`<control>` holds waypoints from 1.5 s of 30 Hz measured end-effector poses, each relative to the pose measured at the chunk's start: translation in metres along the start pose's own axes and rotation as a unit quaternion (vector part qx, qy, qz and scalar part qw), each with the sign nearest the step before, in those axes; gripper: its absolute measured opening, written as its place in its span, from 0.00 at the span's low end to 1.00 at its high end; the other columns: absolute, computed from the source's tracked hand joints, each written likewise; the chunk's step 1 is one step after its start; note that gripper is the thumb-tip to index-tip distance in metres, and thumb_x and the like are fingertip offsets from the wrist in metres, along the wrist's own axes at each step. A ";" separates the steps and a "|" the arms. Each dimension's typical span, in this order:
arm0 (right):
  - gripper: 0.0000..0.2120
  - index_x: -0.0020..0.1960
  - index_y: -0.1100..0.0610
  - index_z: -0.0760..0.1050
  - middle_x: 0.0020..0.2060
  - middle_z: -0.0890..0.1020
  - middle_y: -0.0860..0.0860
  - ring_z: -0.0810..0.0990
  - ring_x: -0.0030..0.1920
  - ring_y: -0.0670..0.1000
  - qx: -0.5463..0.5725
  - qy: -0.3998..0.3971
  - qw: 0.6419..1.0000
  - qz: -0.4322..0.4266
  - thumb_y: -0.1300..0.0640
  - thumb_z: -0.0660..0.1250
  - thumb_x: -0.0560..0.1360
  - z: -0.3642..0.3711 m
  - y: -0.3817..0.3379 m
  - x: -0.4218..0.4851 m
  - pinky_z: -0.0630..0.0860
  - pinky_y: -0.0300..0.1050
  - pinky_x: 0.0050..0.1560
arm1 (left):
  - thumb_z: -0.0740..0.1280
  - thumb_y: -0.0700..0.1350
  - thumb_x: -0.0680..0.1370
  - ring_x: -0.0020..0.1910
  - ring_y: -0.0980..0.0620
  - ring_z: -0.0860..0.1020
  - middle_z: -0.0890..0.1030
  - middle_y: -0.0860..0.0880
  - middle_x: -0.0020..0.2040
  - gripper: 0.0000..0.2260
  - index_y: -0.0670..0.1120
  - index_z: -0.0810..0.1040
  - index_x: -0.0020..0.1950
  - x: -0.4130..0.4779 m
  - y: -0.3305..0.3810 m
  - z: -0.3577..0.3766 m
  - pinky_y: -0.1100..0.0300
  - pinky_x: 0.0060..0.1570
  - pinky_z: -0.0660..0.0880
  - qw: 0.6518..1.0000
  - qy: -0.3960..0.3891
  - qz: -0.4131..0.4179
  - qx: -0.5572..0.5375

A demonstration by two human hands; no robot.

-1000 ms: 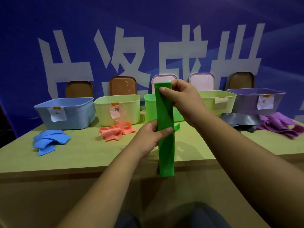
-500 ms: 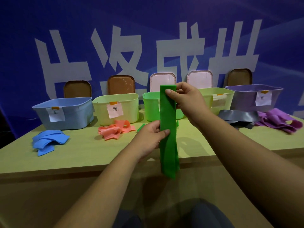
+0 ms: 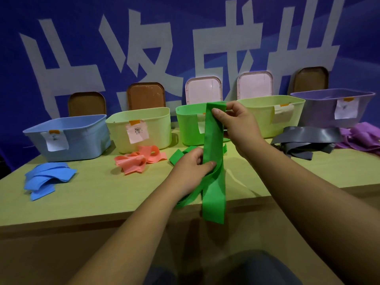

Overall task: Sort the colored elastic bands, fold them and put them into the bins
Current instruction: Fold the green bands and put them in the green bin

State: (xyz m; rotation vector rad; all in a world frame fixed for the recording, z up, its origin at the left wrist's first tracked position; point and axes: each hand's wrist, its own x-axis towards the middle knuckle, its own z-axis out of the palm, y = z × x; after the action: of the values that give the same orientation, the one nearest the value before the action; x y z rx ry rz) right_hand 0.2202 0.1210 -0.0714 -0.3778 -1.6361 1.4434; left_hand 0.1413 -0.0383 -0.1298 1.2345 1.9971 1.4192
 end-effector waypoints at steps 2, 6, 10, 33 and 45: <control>0.03 0.51 0.53 0.81 0.45 0.87 0.53 0.87 0.45 0.53 0.006 0.006 1.000 0.008 0.55 0.74 0.81 -0.003 0.007 0.006 0.86 0.56 0.43 | 0.72 0.48 0.84 0.52 0.50 0.88 0.89 0.52 0.53 0.04 0.51 0.81 0.58 0.002 -0.002 0.005 0.41 0.59 0.84 1.000 -0.005 -0.008 -0.002; 0.04 0.53 0.55 0.80 0.43 0.86 0.52 0.87 0.43 0.51 0.017 0.029 0.999 0.024 0.56 0.74 0.82 -0.012 0.015 0.018 0.87 0.57 0.43 | 0.69 0.48 0.85 0.51 0.51 0.88 0.89 0.51 0.52 0.06 0.49 0.79 0.61 0.006 0.003 0.008 0.44 0.59 0.84 0.999 -0.030 -0.022 -0.016; 0.08 0.56 0.58 0.80 0.44 0.85 0.50 0.85 0.40 0.46 0.010 0.063 0.997 0.034 0.54 0.73 0.82 -0.024 0.016 0.033 0.83 0.46 0.38 | 0.72 0.42 0.83 0.50 0.58 0.87 0.88 0.53 0.55 0.13 0.49 0.76 0.66 0.011 0.008 0.010 0.63 0.48 0.83 0.996 -0.083 -0.042 -0.013; 0.07 0.53 0.52 0.81 0.47 0.87 0.51 0.88 0.50 0.53 -0.048 0.072 0.996 0.009 0.49 0.73 0.82 -0.024 0.056 0.083 0.86 0.62 0.53 | 0.73 0.49 0.82 0.42 0.61 0.79 0.82 0.58 0.49 0.16 0.52 0.82 0.70 0.023 -0.007 0.034 0.64 0.39 0.72 0.956 0.106 -0.040 0.272; 0.04 0.53 0.52 0.81 0.46 0.88 0.49 0.88 0.49 0.50 -0.010 0.071 0.997 0.007 0.52 0.73 0.82 -0.029 0.078 0.088 0.86 0.61 0.53 | 0.74 0.52 0.81 0.43 0.62 0.77 0.83 0.54 0.57 0.18 0.50 0.82 0.70 0.048 -0.006 0.033 0.59 0.49 0.75 0.945 0.083 -0.095 0.300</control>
State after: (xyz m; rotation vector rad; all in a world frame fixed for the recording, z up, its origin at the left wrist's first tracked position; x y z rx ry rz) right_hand 0.1691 0.2247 -0.1081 -0.4926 -1.5369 1.3790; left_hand 0.1374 0.0192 -0.1412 1.1196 2.7064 0.8649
